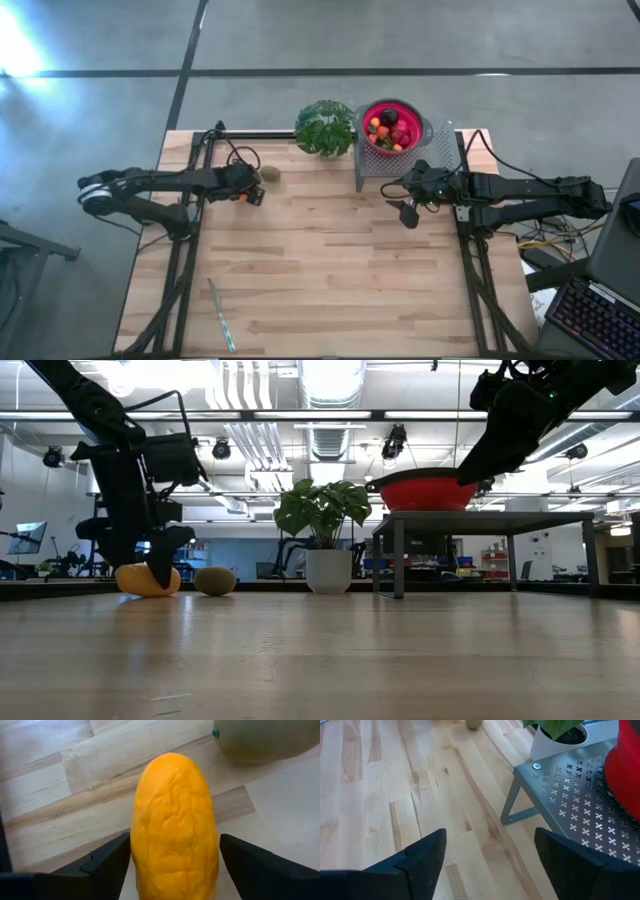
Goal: Pick & Place Fruit
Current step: Put the mango into the red strainer bowl on the shelf
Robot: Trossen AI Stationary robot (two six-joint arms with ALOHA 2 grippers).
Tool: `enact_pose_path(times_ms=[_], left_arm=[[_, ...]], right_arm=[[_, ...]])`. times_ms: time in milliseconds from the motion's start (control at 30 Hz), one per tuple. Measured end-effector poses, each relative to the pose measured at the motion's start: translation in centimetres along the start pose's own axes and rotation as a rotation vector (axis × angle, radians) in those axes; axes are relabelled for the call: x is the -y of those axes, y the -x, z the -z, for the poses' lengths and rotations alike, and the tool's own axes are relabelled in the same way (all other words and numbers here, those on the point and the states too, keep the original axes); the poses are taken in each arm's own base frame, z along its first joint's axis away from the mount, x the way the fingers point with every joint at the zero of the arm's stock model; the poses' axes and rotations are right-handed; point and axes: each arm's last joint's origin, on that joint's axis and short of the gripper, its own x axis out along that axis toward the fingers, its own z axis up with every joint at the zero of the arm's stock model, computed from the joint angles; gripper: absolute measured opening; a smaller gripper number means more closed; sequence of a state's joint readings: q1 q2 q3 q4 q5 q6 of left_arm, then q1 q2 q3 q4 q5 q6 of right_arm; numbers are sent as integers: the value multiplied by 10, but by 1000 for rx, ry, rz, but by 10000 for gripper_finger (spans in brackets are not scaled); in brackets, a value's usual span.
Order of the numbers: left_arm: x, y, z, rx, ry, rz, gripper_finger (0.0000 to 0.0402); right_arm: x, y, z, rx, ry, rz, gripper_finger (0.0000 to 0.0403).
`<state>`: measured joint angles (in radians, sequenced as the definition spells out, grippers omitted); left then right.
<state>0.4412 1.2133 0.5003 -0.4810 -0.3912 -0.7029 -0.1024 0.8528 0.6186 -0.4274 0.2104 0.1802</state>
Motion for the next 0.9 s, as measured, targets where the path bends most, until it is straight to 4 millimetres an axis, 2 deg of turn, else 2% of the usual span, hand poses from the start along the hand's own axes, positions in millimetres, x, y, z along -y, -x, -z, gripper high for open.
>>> enact_pose_path(times_ms=[467, 900], left_arm=[[0, 0, 1, -6, -3, -5, 258], [-1, 0, 2, -16, -8, -11, 250]], right_arm=[[0, 0, 0, 0, 0, 0, 252], [0, 0, 0, 0, 1, 0, 220]])
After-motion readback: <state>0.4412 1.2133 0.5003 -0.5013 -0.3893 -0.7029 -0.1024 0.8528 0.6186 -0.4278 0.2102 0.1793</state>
